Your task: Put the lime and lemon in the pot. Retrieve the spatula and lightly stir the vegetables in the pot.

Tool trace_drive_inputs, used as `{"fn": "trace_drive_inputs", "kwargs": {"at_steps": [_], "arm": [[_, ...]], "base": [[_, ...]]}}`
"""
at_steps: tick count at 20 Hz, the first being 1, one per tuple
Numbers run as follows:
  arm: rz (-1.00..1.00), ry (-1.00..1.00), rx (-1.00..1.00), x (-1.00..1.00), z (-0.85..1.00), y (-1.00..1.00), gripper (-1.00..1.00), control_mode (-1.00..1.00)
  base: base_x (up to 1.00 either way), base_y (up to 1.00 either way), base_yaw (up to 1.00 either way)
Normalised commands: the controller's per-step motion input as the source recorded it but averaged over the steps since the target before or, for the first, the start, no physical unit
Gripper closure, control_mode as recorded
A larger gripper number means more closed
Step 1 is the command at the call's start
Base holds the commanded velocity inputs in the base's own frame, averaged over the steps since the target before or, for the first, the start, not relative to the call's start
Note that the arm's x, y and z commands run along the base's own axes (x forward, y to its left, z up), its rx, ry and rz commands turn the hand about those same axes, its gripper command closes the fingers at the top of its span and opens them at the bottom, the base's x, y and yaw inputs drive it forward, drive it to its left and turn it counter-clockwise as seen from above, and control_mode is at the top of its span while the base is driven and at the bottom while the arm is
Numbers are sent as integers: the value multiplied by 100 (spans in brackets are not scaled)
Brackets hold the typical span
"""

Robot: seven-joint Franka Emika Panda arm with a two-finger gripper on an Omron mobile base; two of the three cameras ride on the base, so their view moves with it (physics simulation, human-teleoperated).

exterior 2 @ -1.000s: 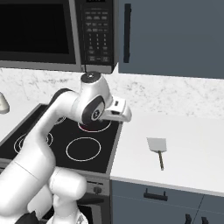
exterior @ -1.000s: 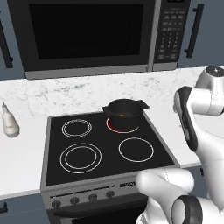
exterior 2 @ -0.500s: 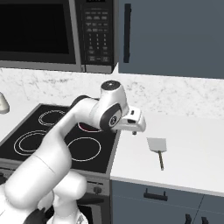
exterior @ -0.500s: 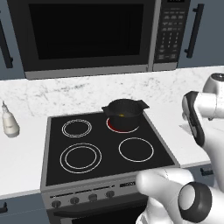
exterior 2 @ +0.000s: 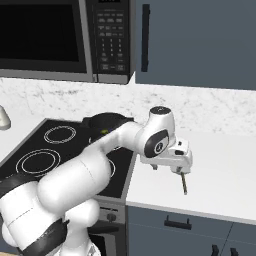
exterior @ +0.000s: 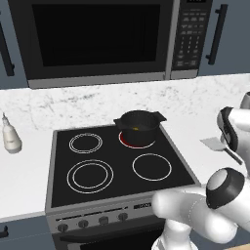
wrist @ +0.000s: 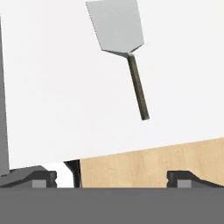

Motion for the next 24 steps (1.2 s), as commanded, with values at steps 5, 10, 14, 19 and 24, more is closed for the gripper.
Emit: {"fn": "trace_drive_inputs", "kwargs": {"at_steps": [5, 10, 14, 19, 24], "arm": [[0, 3, 1, 0, -26, -23, -100, -100], [0, 7, 0, 10, -25, -1, -100, -100], [0, 5, 0, 21, -35, -17, -100, -100], [0, 3, 2, 18, -30, -26, -100, -100], [0, 2, 4, 2, -22, -16, -100, -100]], "base": [[0, 0, 0], [0, 0, 0], [0, 0, 0], [0, 0, 0], [0, 0, 0]]}}
